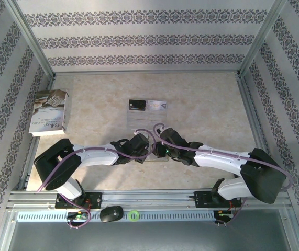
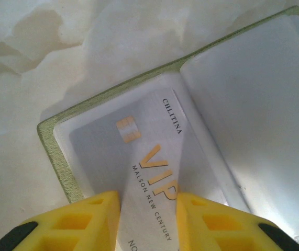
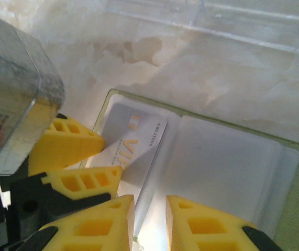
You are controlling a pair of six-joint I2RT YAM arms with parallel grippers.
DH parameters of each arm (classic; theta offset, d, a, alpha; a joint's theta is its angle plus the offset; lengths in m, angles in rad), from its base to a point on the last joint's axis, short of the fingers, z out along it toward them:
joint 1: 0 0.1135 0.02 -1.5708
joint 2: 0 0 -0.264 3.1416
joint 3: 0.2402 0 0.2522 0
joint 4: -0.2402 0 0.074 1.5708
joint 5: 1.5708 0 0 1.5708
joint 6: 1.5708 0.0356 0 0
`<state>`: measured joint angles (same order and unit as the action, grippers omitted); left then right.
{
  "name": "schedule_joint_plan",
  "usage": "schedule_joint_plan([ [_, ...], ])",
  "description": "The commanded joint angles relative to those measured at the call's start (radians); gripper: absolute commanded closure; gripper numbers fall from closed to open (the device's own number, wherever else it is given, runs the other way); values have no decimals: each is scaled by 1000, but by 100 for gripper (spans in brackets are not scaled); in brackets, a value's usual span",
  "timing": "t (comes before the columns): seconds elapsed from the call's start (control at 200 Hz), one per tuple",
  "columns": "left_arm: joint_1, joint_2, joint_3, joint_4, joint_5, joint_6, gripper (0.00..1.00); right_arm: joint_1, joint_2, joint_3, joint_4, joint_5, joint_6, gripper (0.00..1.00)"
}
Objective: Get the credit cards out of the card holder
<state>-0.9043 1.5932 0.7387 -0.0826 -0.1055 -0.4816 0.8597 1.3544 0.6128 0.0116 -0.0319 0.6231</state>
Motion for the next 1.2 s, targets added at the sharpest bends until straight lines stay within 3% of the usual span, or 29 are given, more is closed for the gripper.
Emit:
schedule_joint_plan([
  [0.0,-14,30,-26,-29,13,-19,71,1,39,33,32,-75,-20,77],
  [0.285,-13,39,-39,-11,32,-41,77,-38,136,61,54,-150,87,86],
  [0.46,-4,13,-41,-25,40,-58,58,-57,102,29,64,-122,108,87],
  [0.63,-31,51,13,-79,-10,-18,55,-92,45,-30,86,-100,128,87],
  [0.879,-42,93,-6,-102,-23,-18,66,-99,22,-40,81,-126,105,86],
  [1.194,-42,78,-25,-97,-11,-28,79,-68,114,5,132,-214,130,88],
])
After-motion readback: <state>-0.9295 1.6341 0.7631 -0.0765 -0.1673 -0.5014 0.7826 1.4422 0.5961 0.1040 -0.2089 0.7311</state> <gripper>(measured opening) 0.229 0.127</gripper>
